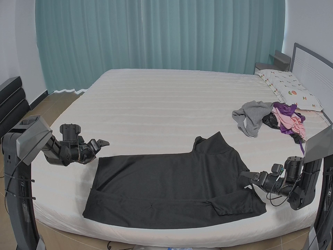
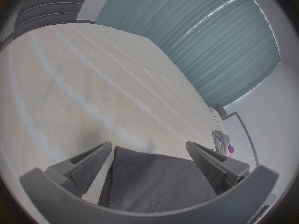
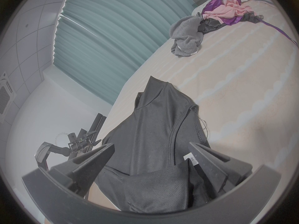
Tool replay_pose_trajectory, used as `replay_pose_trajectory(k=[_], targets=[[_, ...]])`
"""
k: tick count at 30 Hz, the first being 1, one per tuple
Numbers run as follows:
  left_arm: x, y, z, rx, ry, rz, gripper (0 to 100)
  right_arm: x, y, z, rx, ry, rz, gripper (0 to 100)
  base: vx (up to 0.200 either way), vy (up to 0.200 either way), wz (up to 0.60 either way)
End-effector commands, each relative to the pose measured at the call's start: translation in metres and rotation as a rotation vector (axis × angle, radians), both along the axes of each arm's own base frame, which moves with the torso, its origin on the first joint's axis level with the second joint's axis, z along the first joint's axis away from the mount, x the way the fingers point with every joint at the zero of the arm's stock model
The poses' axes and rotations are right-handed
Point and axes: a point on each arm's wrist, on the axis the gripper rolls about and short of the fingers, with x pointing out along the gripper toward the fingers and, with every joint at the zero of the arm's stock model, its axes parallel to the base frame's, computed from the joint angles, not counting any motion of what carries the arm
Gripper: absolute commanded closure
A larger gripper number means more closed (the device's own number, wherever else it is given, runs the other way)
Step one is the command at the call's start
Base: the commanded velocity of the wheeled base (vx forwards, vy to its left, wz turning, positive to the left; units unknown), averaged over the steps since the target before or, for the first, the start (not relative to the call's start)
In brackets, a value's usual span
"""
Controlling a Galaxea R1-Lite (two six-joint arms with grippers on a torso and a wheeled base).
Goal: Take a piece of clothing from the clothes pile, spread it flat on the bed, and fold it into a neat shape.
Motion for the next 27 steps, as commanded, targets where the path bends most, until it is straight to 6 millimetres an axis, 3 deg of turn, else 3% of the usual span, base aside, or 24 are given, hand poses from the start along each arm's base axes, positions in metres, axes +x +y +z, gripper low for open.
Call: replay_pose_trajectory(k=[1,18,19,27], targets=[[0.001,-0.005,-0.017,0.014,0.029,-0.019,0,0.001,0.001,0.002,0.0,-0.018,0.003,0,0.0,0.0,0.0],[-0.008,-0.009,-0.027,0.054,0.061,-0.037,0,-0.001,0.001,0.001,0.001,-0.008,0.002,0,0.0,0.0,0.0],[-0.008,-0.009,-0.027,0.054,0.061,-0.037,100,-0.001,0.001,0.001,0.001,-0.008,0.002,0,0.0,0.0,0.0],[-0.002,-0.005,-0.023,0.086,0.039,0.016,100,-0.001,0.0,0.002,0.001,-0.011,0.001,0,0.0,0.0,0.0]])
